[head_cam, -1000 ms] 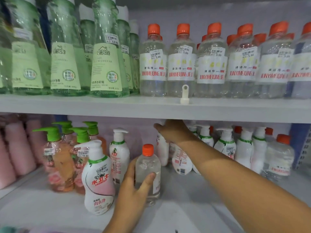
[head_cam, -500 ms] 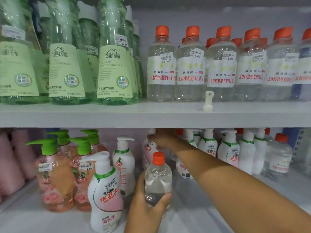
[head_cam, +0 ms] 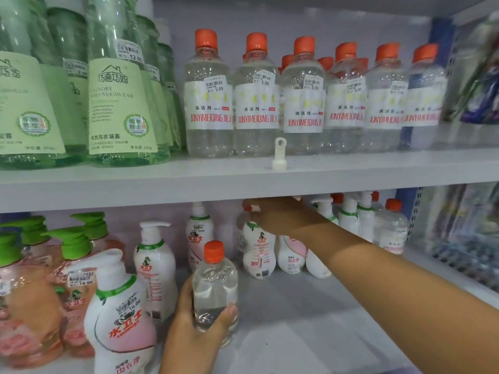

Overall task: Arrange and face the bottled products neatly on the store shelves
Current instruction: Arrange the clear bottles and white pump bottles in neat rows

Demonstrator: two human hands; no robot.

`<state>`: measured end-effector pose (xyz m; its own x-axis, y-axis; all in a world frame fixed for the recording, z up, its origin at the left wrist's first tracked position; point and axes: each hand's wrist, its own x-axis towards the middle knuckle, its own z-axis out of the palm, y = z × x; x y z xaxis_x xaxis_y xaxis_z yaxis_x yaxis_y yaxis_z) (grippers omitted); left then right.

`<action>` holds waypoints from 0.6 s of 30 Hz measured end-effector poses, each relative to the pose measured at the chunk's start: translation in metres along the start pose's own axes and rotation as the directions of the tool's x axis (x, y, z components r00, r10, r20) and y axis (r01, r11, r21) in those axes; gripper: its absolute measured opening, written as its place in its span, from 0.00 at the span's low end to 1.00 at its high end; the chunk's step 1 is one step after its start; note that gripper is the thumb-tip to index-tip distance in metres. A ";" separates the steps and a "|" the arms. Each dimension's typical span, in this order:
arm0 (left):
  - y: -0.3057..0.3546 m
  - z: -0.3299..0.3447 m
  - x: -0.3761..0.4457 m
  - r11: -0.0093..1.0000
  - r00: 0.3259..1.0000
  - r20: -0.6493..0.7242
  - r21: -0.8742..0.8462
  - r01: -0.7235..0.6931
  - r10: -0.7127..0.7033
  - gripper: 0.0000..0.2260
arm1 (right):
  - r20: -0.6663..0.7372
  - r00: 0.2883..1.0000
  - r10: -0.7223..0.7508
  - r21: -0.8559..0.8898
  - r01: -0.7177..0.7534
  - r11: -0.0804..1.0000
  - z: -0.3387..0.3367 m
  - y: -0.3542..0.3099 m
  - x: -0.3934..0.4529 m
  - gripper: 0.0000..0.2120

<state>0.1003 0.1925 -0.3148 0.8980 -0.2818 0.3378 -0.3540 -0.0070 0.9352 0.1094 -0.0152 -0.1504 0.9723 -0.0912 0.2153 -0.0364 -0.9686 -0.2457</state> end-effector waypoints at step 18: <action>-0.013 0.004 0.006 0.999 1.000 -0.011 0.032 -0.015 0.016 0.36 | -0.111 0.948 0.298 0.094 -0.288 0.953 -0.073 0.181 -0.087 0.07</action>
<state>0.1092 0.1871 -0.3253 0.8953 -0.2710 0.3537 -0.3760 -0.0337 0.9260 0.0010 -0.1998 -0.1448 0.8853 -0.4007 0.2359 -0.2934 -0.8750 -0.3850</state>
